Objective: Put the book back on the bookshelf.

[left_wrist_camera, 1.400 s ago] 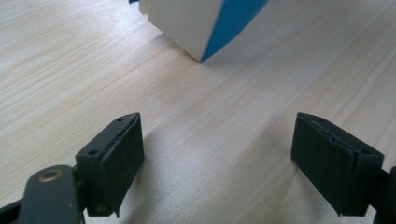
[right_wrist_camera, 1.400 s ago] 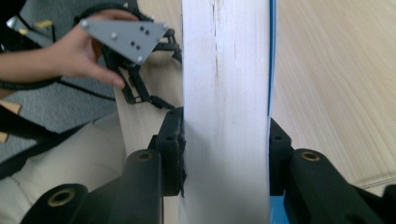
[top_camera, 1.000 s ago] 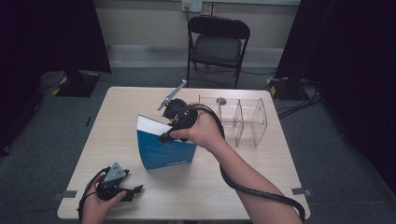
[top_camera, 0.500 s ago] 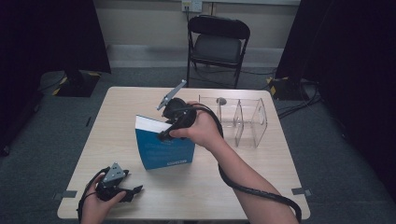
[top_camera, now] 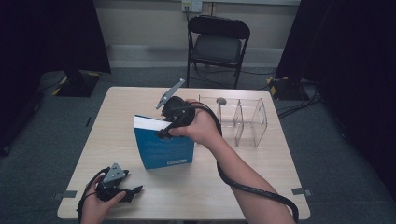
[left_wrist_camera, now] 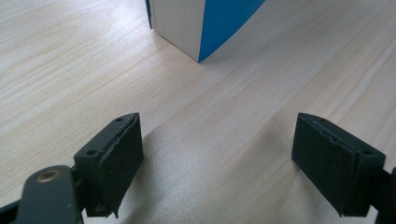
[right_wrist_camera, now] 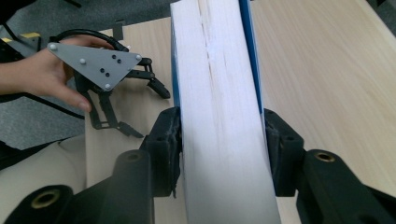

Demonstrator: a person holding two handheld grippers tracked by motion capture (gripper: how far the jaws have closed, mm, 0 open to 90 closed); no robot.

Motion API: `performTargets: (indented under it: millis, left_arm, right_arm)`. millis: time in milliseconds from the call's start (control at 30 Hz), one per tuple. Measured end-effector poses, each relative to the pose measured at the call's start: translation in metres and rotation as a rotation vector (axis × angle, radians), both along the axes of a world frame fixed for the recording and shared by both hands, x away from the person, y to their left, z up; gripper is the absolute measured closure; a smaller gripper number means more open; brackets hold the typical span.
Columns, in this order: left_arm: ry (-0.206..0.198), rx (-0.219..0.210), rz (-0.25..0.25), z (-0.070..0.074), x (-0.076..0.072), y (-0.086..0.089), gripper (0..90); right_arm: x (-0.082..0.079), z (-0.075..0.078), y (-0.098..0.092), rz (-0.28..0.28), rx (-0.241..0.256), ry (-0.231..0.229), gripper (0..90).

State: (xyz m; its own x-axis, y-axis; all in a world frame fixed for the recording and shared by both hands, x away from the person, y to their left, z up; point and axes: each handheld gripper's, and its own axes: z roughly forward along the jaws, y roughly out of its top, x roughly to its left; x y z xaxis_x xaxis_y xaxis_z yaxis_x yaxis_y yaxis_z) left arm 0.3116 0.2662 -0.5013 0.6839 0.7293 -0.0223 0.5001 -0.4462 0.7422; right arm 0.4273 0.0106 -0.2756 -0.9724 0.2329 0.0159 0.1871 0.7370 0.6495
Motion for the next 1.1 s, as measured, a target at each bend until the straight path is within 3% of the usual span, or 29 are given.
performTargets:
  millis: [267,533,867,967,1100]
  left_arm:
    - [0.000,0.004,-0.003,0.000,0.000,0.000,15.8]
    - [0.000,0.001,-0.003,0.000,0.000,0.000,15.7]
    - [-0.002,0.008,-0.008,0.000,-0.001,0.000,15.7]
    - [-0.002,0.008,-0.008,0.000,-0.001,0.000,15.7]
    - [-0.003,0.008,-0.008,0.000,-0.001,0.000,15.7]
  right_arm:
    - [0.004,-0.001,0.001,0.007,0.001,-0.014,50.3]
    - [0.006,-0.002,0.001,-0.005,0.005,-0.029,41.3]
    - [0.010,-0.004,-0.003,-0.039,0.039,-0.054,33.0]
    - [0.011,-0.005,-0.003,-0.014,0.034,-0.078,32.4]
    - [0.012,-0.005,-0.003,-0.007,0.021,-0.077,30.5]
